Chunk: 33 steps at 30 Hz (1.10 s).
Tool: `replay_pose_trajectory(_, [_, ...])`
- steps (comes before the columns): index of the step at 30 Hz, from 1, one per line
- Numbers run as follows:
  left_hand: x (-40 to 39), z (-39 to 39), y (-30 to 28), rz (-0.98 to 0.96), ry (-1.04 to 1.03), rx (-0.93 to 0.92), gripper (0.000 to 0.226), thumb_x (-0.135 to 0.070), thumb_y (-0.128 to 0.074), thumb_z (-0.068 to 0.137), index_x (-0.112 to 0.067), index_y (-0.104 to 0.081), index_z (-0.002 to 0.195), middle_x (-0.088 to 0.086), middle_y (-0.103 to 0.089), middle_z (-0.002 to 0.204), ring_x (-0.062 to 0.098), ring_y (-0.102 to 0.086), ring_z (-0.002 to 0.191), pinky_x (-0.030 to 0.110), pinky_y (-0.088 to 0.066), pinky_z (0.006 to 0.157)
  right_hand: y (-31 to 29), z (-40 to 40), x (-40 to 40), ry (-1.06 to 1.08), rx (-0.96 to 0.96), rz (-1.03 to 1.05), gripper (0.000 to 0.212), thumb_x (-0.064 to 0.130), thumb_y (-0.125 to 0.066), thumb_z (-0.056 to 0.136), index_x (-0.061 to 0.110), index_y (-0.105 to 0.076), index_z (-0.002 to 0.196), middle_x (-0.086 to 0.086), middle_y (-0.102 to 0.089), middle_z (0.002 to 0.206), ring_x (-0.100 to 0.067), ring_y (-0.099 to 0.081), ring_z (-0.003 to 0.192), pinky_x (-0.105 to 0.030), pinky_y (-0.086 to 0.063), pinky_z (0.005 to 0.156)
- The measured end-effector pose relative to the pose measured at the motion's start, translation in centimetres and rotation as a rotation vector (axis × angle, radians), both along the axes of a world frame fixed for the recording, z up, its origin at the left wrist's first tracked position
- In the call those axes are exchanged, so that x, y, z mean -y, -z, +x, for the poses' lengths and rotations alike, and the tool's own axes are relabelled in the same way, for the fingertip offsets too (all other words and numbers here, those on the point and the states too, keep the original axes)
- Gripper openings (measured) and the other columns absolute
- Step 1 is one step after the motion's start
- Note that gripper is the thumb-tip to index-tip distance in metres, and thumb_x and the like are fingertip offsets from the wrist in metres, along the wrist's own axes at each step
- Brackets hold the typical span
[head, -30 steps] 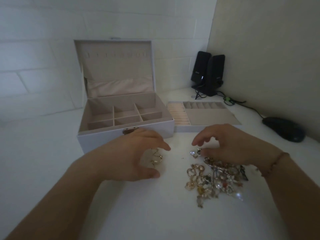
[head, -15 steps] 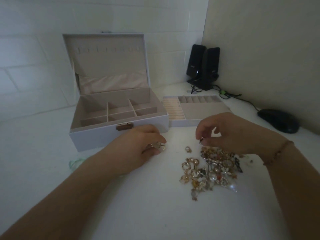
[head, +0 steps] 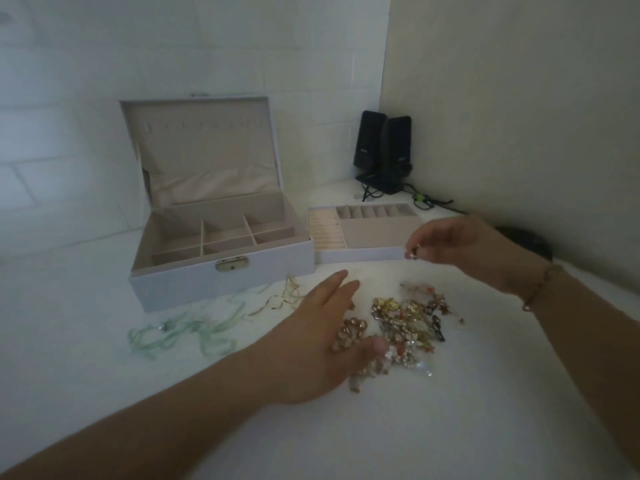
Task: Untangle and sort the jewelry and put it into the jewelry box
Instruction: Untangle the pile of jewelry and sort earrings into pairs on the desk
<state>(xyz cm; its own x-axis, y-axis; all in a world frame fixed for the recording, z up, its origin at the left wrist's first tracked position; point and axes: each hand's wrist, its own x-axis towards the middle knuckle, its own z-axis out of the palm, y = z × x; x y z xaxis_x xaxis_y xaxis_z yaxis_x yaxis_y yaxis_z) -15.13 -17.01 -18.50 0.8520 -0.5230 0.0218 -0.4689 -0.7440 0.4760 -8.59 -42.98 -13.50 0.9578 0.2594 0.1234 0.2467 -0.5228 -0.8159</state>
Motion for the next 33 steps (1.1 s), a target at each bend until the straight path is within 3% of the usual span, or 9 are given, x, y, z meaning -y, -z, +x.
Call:
replay_pose_trajectory(2, [0.8,0.6,0.2,-0.006,-0.020,-0.014,0.097,-0.082,-0.029,0.077,-0.032,0.002,0.154,-0.019,0.013,0.160,0.000,0.005,0.147,0.022,-0.001,0.115,1.5,-0.6,-0.2,0.017,0.036,0.012,0.014,0.001,-0.063,0.084,0.009,-0.072,0.091,-0.008,-0.072,0.095,-0.028,-0.064,0.096,-0.035,-0.051,0.094])
replay_pose_trajectory(6, [3.1,1.3,0.3,-0.002,-0.010,-0.017,0.100,-0.081,-0.032,0.080,-0.024,0.004,0.154,-0.010,0.008,0.163,0.004,0.005,0.148,0.026,-0.004,0.119,3.3,-1.0,-1.9,0.036,0.119,0.176,0.013,-0.004,-0.061,0.085,0.001,-0.070,0.092,-0.016,-0.070,0.096,-0.010,-0.066,0.087,-0.014,-0.051,0.078])
replay_pose_trajectory(10, [4.2,1.1,0.4,0.016,-0.014,0.030,0.095,-0.075,-0.034,0.086,-0.018,0.000,0.155,-0.002,-0.001,0.164,0.009,-0.002,0.149,0.024,-0.002,0.117,4.1,-1.5,-2.7,-0.032,0.097,0.112,0.014,-0.002,-0.064,0.084,0.009,-0.071,0.089,-0.002,-0.072,0.090,-0.007,-0.067,0.083,-0.021,-0.052,0.080])
replay_pose_trajectory(14, [4.4,0.3,1.5,-0.062,0.069,0.103,0.086,-0.078,-0.036,0.085,-0.028,-0.013,0.152,-0.005,-0.026,0.156,0.014,-0.025,0.143,0.039,-0.026,0.117,4.0,-3.4,-3.0,-0.059,0.079,0.117,0.016,0.000,-0.066,0.083,0.014,-0.071,0.087,-0.002,-0.072,0.088,-0.014,-0.069,0.085,-0.022,-0.054,0.080])
replay_pose_trajectory(18, [3.7,-1.7,1.7,0.023,0.073,0.061,0.095,-0.078,-0.032,0.085,-0.025,0.006,0.154,-0.008,0.003,0.163,0.007,0.002,0.149,0.034,-0.008,0.122,4.1,-6.3,-3.1,-0.089,0.097,0.101,0.022,0.000,-0.067,0.081,0.021,-0.073,0.082,0.008,-0.073,0.082,-0.006,-0.068,0.081,-0.011,-0.049,0.074])
replay_pose_trajectory(22, [2.6,-3.1,0.3,-0.063,0.111,-0.018,0.091,-0.072,-0.036,0.088,-0.028,0.008,0.154,-0.015,0.007,0.162,-0.001,0.007,0.146,0.028,-0.004,0.122,3.7,-8.3,-3.3,-0.150,0.079,0.020,0.027,0.003,-0.069,0.081,0.030,-0.073,0.082,0.006,-0.072,0.085,-0.011,-0.069,0.084,-0.017,-0.052,0.076])
replay_pose_trajectory(24, [1.6,-2.1,-0.8,-0.158,0.095,0.013,0.082,-0.067,-0.039,0.090,-0.030,-0.005,0.154,-0.017,-0.007,0.161,-0.003,-0.007,0.144,0.021,-0.011,0.118,2.8,-8.0,-3.5,-0.123,0.172,-0.067,0.022,0.010,-0.070,0.081,0.031,-0.072,0.083,0.010,-0.071,0.088,-0.008,-0.068,0.087,-0.016,-0.050,0.079])
replay_pose_trajectory(29, [-4.0,4.2,-2.9,0.002,0.088,0.555,0.033,-0.041,-0.056,0.093,-0.025,-0.059,0.122,-0.007,-0.060,0.123,0.008,-0.053,0.113,0.025,-0.044,0.098,0.4,-2.7,-6.4,-0.096,0.284,-0.206,0.019,0.017,-0.073,0.079,0.033,-0.067,0.086,0.013,-0.067,0.079,-0.003,-0.062,0.076,-0.010,-0.045,0.063])
replay_pose_trajectory(33, [-6.1,5.6,-0.9,-0.034,0.141,0.478,0.030,-0.038,-0.059,0.089,-0.019,-0.069,0.110,-0.005,-0.064,0.115,0.008,-0.058,0.109,0.020,-0.044,0.097,2.6,0.2,-9.3,-0.094,0.269,-0.292,0.021,0.021,-0.077,0.075,0.036,-0.063,0.075,0.014,-0.066,0.076,-0.006,-0.060,0.068,-0.016,-0.048,0.065])
